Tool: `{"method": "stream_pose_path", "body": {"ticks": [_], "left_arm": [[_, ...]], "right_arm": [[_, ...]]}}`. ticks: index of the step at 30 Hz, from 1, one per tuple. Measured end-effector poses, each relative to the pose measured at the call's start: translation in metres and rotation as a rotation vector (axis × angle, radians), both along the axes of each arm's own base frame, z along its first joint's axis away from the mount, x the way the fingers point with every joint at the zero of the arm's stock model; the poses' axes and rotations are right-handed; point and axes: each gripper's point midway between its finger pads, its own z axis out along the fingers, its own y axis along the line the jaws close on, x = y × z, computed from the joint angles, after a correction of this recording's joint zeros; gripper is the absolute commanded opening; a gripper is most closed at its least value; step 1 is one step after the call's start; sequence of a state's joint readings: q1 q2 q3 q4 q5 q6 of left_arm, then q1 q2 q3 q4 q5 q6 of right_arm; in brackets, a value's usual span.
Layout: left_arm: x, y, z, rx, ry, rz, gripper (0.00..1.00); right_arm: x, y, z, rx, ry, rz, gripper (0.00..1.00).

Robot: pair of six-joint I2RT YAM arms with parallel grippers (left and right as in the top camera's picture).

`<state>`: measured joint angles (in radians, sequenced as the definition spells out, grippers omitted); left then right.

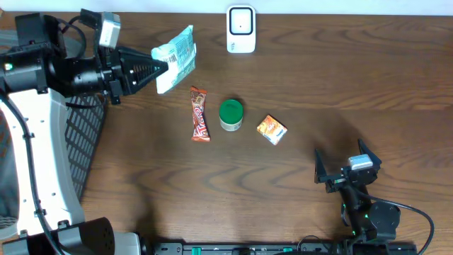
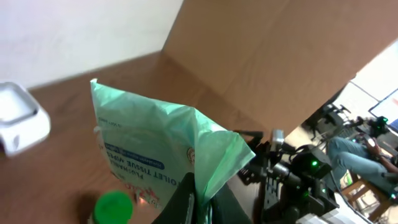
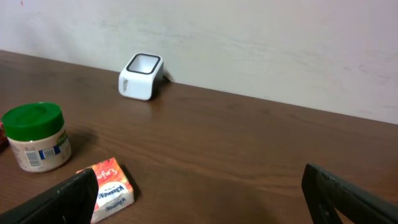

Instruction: Scan the item barcode

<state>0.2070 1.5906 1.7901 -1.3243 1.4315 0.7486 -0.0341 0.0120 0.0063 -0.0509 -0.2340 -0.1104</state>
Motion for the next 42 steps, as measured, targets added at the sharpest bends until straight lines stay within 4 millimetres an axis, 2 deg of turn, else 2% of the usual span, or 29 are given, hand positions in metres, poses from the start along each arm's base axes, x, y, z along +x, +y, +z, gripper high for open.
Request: {"method": "stream_pose_path", "body": {"ticks": [5,10,14,25,29,36,38,42], "left_arm": [[0.017,-0.001,-0.021,0.124,0.091,0.072,0.07],[0.056,0.004,-0.048,0.291,0.233,0.313,0.07],[0.074,-0.001,-0.062,0.391,0.293,0.478,0.07],[0.122,-0.013,-0.064,0.547,0.178,0.875,0.07],[0.154,-0.019,-0.093,0.595,0.171,0.941,0.07],[0.2,-0.027,-0.161,0.708,0.17,1.009,0.07],[0.212,-0.029,-0.174,0.742,0.136,1.028,0.07],[0.234,-0.039,-0.187,0.816,0.008,1.056,0.07]], "right_arm": [[0.0,0.0,0.0,0.0,0.0,0.0,0.99],[0.0,0.0,0.0,0.0,0.0,0.0,0.99],[0.0,0.0,0.0,0.0,0.0,0.0,0.99],[0.0,0.0,0.0,0.0,0.0,0.0,0.99],[0.0,0.0,0.0,0.0,0.0,0.0,0.99],[0.0,0.0,0.0,0.0,0.0,0.0,0.99],[0.0,0.0,0.0,0.0,0.0,0.0,0.99],[0.0,0.0,0.0,0.0,0.0,0.0,0.99]]}}
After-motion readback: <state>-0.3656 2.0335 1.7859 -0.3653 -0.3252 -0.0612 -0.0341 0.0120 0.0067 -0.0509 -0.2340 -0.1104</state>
